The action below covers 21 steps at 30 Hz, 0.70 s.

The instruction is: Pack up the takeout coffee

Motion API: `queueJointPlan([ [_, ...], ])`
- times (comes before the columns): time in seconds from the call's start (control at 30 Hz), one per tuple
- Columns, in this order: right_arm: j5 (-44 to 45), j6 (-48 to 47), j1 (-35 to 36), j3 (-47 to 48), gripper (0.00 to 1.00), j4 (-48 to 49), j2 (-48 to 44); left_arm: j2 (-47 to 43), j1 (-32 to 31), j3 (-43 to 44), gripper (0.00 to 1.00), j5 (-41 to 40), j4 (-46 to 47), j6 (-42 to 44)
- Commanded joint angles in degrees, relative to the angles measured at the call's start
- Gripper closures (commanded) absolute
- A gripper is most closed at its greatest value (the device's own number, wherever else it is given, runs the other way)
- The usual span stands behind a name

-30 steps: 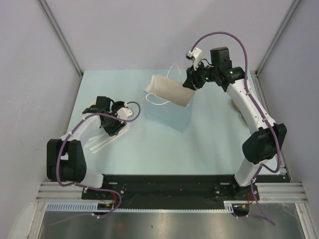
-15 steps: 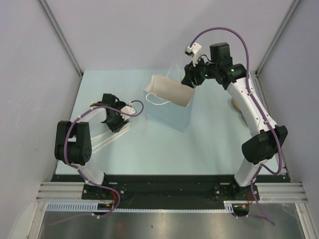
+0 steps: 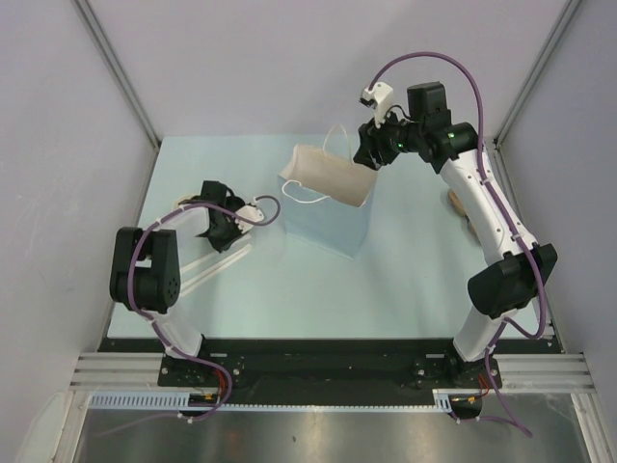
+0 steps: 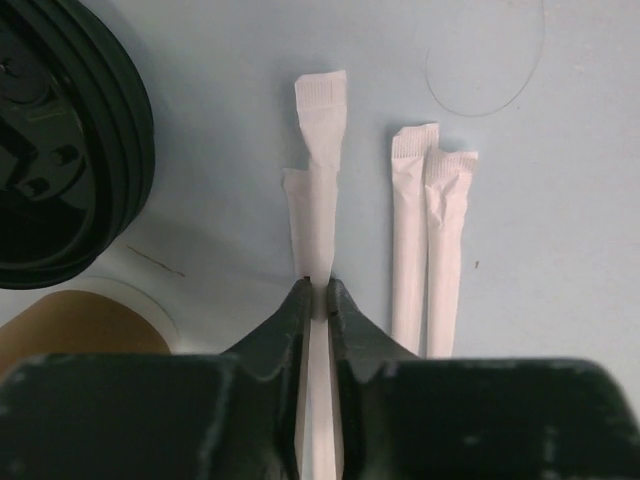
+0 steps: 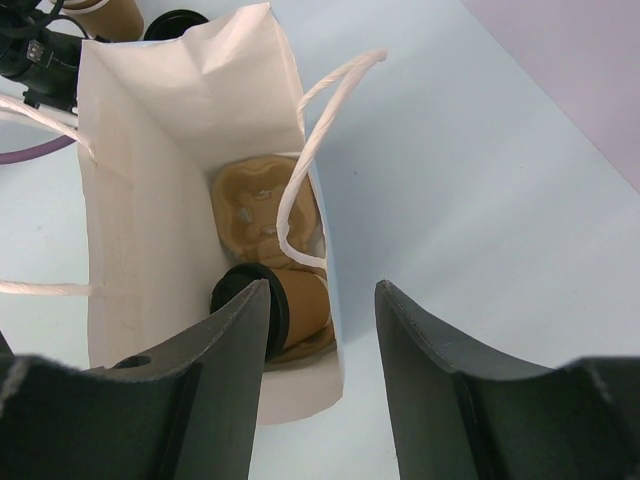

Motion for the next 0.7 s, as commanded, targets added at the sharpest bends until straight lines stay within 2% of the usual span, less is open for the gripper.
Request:
queueJointPlan([
  [0.0, 0.5, 0.7, 0.3, 2.4, 0.49, 0.5, -2.6, -1.2, -0.5, 1.0, 0.94, 2.1, -4.4, -0.5],
  [0.1, 0.6, 1.1, 0.4, 2.6, 0.49, 0.9, -2.8, -3.5, -0.7, 3.2, 1.00, 3.0, -7.8, -2.5],
  [0.37, 0.0, 2.6, 0.8, 2.0, 0.49, 2.0, -3.1, -9.3, -0.7, 7.4, 1.00, 4.2, -14.8, -5.4],
  [0.6, -0.9, 3.5, 1.3, 1.0, 0.49, 2.7, -3.4, -7.5, -0.7, 9.7, 1.00, 7.0, -16.1, -10.1],
  [0.67, -0.9, 3.5, 1.3, 0.7, 0.49, 2.6, -3.7, -6.1, -0.7, 9.3, 0.96, 6.3, -13.9, -12.6],
])
